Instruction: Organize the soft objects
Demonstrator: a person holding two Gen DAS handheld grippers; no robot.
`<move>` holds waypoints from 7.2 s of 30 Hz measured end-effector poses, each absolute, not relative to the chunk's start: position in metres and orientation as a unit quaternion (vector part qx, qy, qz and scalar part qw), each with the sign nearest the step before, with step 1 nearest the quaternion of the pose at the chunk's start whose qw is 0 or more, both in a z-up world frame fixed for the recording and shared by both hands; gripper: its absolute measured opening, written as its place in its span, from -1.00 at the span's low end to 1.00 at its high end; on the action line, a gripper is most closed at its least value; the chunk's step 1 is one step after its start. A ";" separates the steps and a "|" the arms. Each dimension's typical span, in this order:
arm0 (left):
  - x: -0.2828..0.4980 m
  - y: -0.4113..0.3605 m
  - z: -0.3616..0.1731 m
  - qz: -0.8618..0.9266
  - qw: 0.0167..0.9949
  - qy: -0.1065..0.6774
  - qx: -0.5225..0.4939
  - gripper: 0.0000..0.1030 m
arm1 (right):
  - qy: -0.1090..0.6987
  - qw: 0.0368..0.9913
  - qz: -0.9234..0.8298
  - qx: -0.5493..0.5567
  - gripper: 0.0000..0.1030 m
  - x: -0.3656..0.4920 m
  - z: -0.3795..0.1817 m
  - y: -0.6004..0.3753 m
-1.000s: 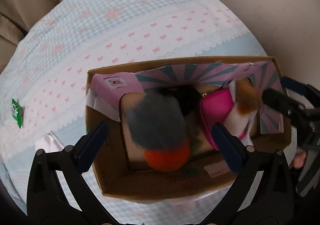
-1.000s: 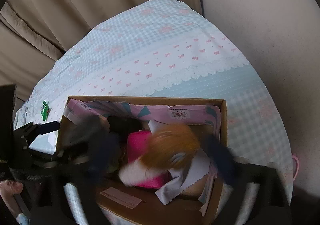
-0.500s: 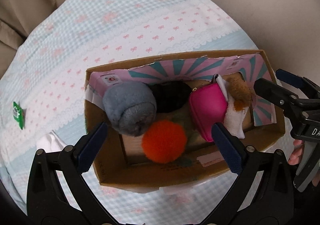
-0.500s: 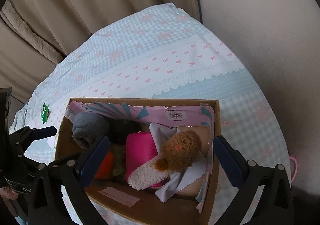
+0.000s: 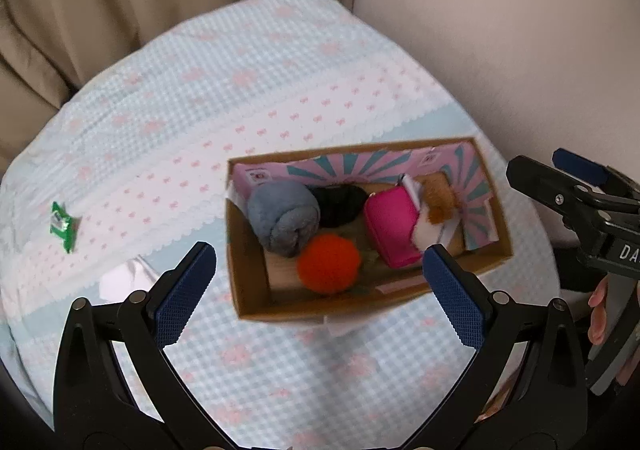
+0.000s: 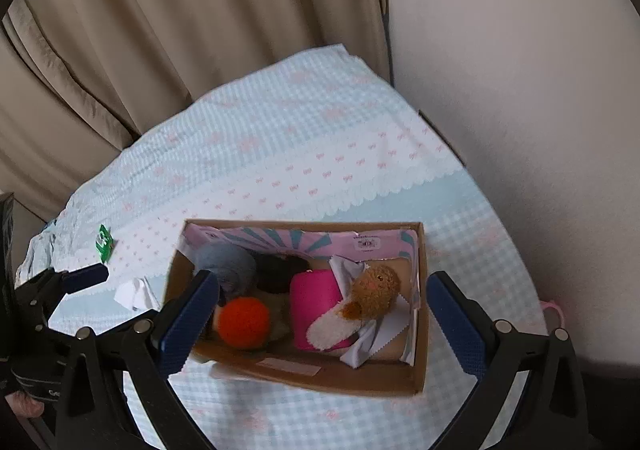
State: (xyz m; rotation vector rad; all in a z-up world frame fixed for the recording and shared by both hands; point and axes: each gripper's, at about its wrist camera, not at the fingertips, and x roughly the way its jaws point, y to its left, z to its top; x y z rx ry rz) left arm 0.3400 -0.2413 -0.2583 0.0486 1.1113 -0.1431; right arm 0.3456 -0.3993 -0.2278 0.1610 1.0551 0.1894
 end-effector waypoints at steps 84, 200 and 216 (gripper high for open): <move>0.424 0.332 -0.475 0.078 0.820 0.502 -0.265 0.81 | 0.496 0.860 0.121 -0.015 1.00 0.332 -0.439 0.068; 0.391 -0.262 -0.363 -0.122 0.787 0.603 0.039 0.99 | 0.579 0.794 0.115 0.144 0.97 0.410 -0.318 -0.385; 0.353 -0.232 -0.277 -0.139 0.821 0.553 0.021 0.99 | 0.537 0.827 0.094 0.139 0.97 0.363 -0.244 -0.371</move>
